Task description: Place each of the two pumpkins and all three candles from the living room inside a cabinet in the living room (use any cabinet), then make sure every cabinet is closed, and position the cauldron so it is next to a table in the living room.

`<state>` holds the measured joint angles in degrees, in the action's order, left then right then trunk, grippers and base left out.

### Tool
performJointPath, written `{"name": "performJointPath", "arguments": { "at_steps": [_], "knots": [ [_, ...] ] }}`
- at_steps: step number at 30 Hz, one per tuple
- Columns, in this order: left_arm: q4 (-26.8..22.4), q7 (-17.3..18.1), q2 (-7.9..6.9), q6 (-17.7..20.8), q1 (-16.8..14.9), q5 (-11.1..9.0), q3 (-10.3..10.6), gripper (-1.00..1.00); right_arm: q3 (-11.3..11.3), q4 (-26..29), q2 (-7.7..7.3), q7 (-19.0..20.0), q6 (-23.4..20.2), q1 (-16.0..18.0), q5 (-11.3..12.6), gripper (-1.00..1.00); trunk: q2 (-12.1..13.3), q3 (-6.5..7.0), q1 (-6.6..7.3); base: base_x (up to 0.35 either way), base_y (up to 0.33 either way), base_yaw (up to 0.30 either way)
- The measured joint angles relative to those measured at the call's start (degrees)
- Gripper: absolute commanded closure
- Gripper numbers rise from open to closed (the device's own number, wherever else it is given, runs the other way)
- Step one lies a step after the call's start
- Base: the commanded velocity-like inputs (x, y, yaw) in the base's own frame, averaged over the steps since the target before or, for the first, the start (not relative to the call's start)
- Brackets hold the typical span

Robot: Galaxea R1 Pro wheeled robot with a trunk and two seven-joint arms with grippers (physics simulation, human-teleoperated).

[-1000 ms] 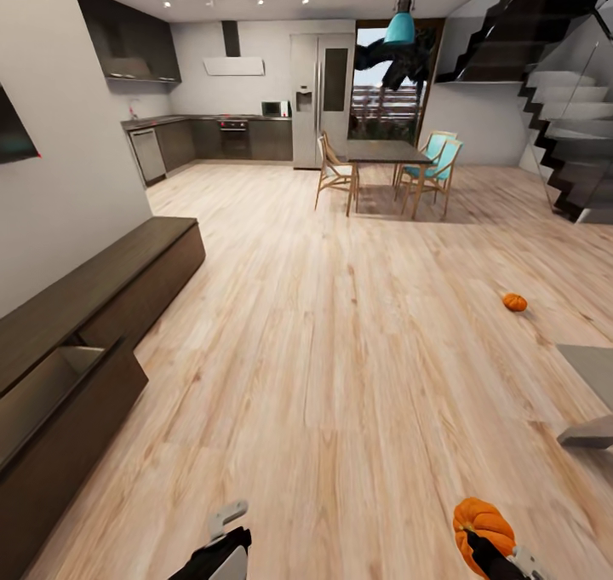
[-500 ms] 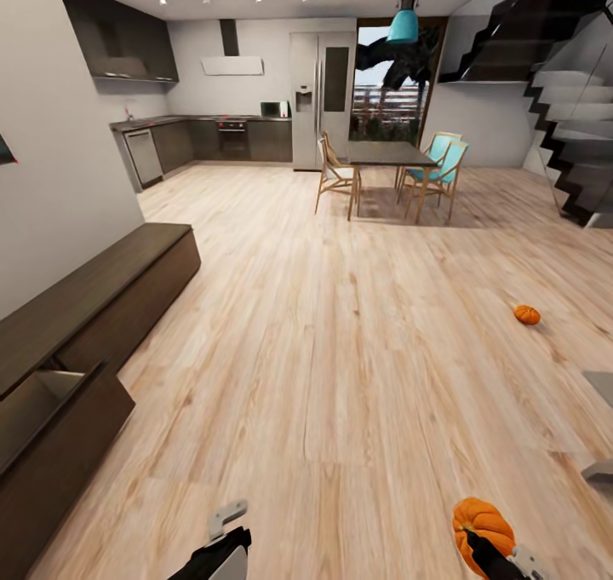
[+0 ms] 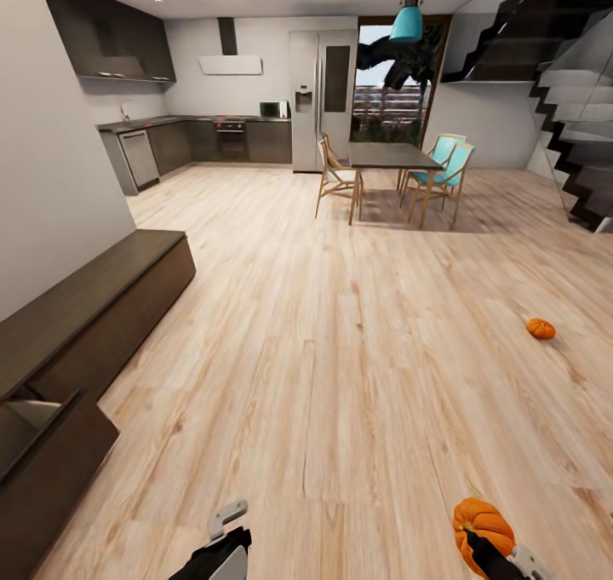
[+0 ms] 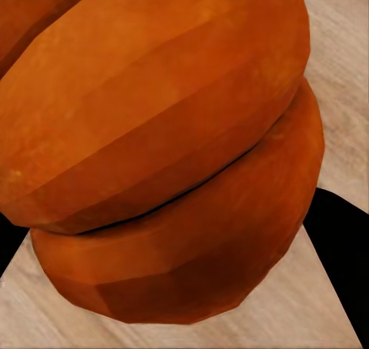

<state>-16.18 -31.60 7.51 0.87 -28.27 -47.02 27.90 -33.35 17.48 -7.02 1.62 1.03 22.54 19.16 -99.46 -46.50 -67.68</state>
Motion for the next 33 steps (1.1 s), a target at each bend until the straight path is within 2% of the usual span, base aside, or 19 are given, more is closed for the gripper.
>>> {"name": "performJointPath", "arguments": {
  "at_steps": [29, 33],
  "knots": [
    [0.0, 0.0, 0.06, -0.1, 0.0, 0.0, 0.0, -1.0, 0.0, 0.0, 0.0, 0.0, 0.1, 0.0, 0.0, 1.0, 0.0, 0.0, 0.0, 0.35, 0.0, 0.0],
    [0.0, 0.0, 0.02, -0.1, 0.0, 0.0, 0.0, -1.0, 0.0, 0.0, 0.0, 0.1, 1.9, 0.0, 0.0, 1.0, 0.0, 0.0, 0.0, 0.35, 0.0, 0.0]
  ]
}}
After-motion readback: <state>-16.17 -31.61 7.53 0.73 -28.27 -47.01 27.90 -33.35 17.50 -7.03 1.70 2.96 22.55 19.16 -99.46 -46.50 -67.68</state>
